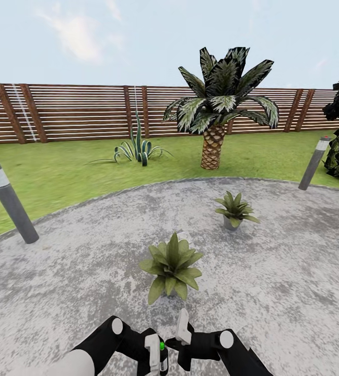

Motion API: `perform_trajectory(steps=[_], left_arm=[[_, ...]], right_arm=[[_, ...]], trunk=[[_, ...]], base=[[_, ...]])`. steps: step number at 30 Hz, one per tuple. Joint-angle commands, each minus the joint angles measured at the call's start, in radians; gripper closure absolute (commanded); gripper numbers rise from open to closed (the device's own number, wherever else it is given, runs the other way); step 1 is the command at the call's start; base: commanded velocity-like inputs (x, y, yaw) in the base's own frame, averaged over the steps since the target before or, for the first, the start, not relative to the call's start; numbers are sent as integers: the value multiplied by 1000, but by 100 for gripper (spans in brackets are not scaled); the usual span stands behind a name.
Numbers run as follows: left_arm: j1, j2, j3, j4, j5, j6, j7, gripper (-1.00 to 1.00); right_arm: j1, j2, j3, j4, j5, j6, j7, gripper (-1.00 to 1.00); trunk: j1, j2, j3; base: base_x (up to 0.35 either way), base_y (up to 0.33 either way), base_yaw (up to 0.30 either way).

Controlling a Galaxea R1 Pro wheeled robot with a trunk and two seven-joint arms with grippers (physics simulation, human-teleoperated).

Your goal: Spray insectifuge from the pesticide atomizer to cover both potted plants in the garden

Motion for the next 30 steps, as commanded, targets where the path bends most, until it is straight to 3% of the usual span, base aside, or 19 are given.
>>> perform_trajectory(steps=[1,10,15,22,23,28,29,30], left_arm=[[0,0,0,-2,-5,-3,-1,100],[0,19,0,-2,-13,-3,-1,100],[1,75,-1,-2,-14,-3,-1,100],[2,206,0,-2,-17,-3,-1,100],[2,233,-1,-2,-18,-3,-1,100],[2,307,8,-2,-8,0,7,100],[2,310,11,-2,-8,1,9,100],[1,315,44,-3,-7,3,39,100]], right_arm=[[0,0,-1,-1,9,-5,1,100],[0,0,-1,-1,9,-5,1,100],[0,0,-1,-1,9,-5,1,100],[0,0,-1,-2,10,-5,1,100],[0,0,-1,-2,10,-5,1,-100],[0,-2,-2,-3,11,-4,-3,-100],[0,-2,-2,-3,11,-5,-5,-100],[0,-6,-7,-3,12,-6,-23,-100]], trunk=[[0,0,-1],[0,0,-1],[0,0,-1],[0,0,-1],[0,0,-1],[0,0,-1],[0,0,-1],[0,0,-1]], base=[[0,0,0],[0,0,0],[0,0,0],[0,0,0],[0,0,0],[0,0,0],[0,0,0],[0,0,0]])
